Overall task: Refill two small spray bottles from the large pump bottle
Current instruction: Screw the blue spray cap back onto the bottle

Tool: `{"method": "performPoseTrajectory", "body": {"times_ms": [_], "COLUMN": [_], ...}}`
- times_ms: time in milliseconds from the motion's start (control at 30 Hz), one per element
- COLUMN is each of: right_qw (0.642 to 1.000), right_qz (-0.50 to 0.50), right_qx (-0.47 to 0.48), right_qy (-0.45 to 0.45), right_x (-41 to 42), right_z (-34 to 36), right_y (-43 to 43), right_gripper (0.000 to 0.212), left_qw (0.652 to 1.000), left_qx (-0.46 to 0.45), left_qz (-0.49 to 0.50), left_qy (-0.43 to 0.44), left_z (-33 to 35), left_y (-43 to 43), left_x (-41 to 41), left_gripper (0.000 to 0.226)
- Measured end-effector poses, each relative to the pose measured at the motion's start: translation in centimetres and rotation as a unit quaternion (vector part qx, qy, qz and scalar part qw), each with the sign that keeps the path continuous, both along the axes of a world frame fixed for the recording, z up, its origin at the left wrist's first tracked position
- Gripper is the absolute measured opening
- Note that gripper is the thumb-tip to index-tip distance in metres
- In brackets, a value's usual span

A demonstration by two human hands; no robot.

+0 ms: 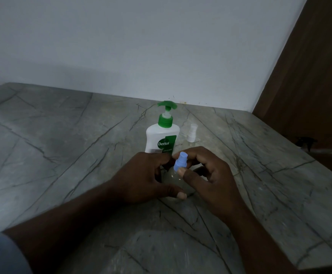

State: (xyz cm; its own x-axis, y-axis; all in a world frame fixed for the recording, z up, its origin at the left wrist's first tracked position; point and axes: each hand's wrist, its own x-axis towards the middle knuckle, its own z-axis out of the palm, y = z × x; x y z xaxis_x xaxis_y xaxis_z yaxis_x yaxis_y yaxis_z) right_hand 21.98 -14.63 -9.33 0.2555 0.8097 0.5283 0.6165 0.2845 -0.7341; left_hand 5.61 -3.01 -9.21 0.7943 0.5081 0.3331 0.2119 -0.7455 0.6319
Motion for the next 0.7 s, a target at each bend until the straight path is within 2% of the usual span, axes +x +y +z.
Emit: {"method": "performPoseTrajectory", "body": {"times_ms": [67,233,367,533,700], "right_qw": [1.0,1.0,1.0,1.0,1.0], "right_qz": [-0.013,-0.006,-0.015,-0.022,-0.018], "right_qx": [-0.002,0.001,0.0,-0.004,0.004], "right_qy": [-0.005,0.007,-0.009,-0.002,-0.012], "right_x": [0.0,0.0,0.05,-0.08,-0.1], "right_z": [-0.11,-0.09,-0.13,-0.05,-0.1], "right_y": [0.1,0.03,0.13,0.12,0.19], "right_gripper": [0.023,0.028,0.024,0.032,0.032], "left_qw": [1.0,1.0,1.0,1.0,1.0], "left_qx": [0.002,0.009,0.001,0.002,0.0], "left_qz": [0.003,0.004,0.006,0.004,-0.002], "left_qy": [0.008,0.019,0.019,0.03,0.027], "left_z": [0.01,0.07,0.12,0.15,0.34], "left_y": [0.03,-0.02,-0.08,0.0,-0.19], "left_x": [0.06,-0.02,0.12,0.13,0.21], "left_gripper": [0.056,0.056,0.056,0.059,0.049]}}
